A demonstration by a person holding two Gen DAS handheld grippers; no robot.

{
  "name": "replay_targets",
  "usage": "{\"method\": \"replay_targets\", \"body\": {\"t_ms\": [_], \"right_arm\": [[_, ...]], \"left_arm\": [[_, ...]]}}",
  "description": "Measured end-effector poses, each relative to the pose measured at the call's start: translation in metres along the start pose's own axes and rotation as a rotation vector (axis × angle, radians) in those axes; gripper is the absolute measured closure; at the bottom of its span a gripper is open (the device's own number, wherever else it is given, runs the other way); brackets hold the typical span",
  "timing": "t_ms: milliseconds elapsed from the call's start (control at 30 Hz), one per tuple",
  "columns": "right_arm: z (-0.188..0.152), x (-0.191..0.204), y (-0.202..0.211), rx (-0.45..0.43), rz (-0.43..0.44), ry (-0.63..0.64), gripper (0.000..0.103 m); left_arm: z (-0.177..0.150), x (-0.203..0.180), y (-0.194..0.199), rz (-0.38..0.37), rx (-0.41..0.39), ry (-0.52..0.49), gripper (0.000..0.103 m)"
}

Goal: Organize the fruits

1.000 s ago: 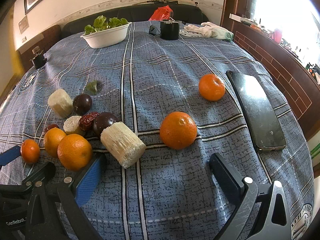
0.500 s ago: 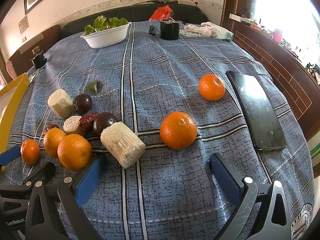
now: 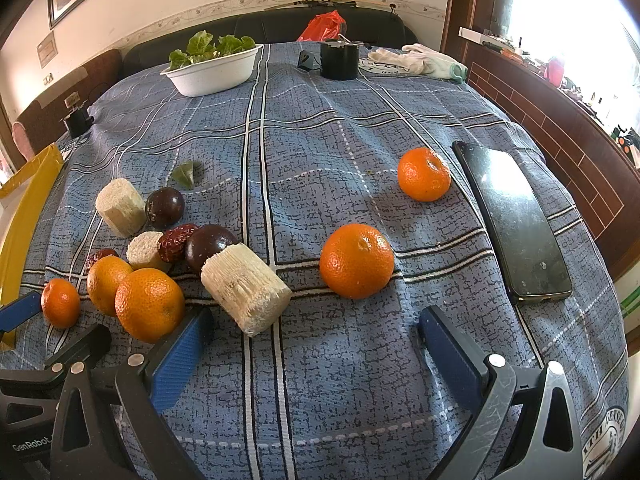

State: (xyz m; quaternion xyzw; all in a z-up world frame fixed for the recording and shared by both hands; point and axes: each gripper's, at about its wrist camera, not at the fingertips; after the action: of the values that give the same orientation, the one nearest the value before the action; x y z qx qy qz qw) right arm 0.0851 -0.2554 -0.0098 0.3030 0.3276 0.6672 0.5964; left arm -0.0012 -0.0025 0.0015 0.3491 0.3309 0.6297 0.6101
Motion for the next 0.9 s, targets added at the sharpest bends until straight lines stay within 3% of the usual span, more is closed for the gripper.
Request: {"method": "replay_targets", "body": {"t_ms": [500,633,733,833,900], "right_arm": [[0.000,-0.001,0.001,0.012,0.019,0.019,0.000],[0.003,-0.003,0.001,0.034,0.075,0.100,0.000],[0.002,-0.008,0.004,0.039,0.115,0.085,0.000],[0.003,-0.011,0.006,0.059,0.168,0.076,0.000],[0.005,-0.020,0.013,0.056,0.232,0.030,0.005]], "left_arm": [[0.000,-0.002,0.000,-0.004,0.000,-0.003,0.000],[0.004,0.000,0.000,-0.038,0.006,-0.051,0.000],[0.012,0.001,-0.002,-0.078,0.031,-0.108,0.000],[0.013,0.012,0.000,-0.119,0.033,-0.023,0.000],[0.016,0.020,0.003,-0.161,0.045,0.023,0.000]]}}
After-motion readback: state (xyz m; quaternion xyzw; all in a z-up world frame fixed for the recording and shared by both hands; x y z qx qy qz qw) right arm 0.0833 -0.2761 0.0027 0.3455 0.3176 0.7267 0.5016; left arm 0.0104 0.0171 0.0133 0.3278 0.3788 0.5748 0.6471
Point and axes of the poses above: each gripper's, at about its wrist camera, not at the fingertips, and y roughly against the way its jaws point, x to its left, z to its top, and after that the axes turned 2 degrees about z, right-handed
